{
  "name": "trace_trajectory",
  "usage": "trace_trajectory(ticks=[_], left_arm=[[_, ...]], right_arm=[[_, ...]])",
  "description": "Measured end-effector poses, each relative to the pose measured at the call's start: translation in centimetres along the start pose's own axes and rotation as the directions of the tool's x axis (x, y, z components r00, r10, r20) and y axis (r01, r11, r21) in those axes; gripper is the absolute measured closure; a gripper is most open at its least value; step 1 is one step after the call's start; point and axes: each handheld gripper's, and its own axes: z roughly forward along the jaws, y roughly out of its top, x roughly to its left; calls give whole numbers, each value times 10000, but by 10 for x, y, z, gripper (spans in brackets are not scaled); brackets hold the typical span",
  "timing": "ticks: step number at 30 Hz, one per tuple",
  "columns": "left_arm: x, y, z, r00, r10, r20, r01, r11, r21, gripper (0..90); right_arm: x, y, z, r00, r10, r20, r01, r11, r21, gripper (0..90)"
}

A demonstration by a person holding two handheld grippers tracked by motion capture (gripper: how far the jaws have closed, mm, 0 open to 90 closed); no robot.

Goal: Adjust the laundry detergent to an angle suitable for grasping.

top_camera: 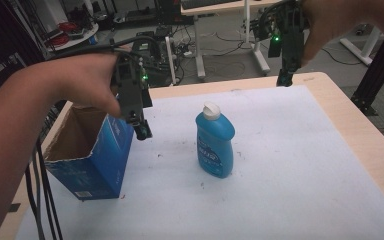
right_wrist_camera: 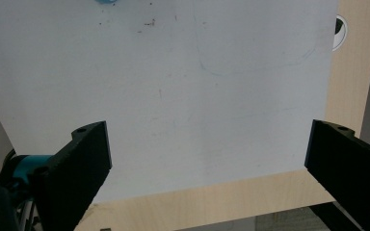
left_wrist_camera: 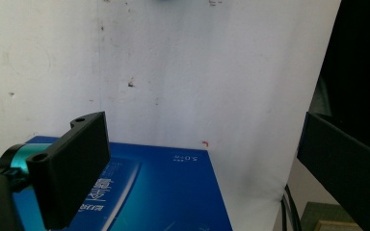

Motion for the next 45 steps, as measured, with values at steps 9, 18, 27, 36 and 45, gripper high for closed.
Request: trace_trajectory(ticks=[9,18,27,36,45], left_arm=[[-1,-1,-3,9999,112,-42,-113,9998,-177,44],[2,-4,-1,10000,8,-31,-8,9999,-148,44],[1,-4,-1,10000,9,-50,-9,10000,-39,44],[-1,-2,2,9998,171,-77,-171,9998,55,44],[-2,-1,2,9997,222,-120,-221,9997,98,44]], right_arm=[[-1,1,1,10000,-2,42,2,10000,8,14],[-2,1,2,10000,50,15,-50,10000,65,14],[10,-6,-3,9998,211,4,-211,9996,-164,14],[50,-33,-4,9811,1770,-780,-1888,9641,-1866,14],[87,-41,16,9591,2422,-1467,-2792,8950,-3478,14]])
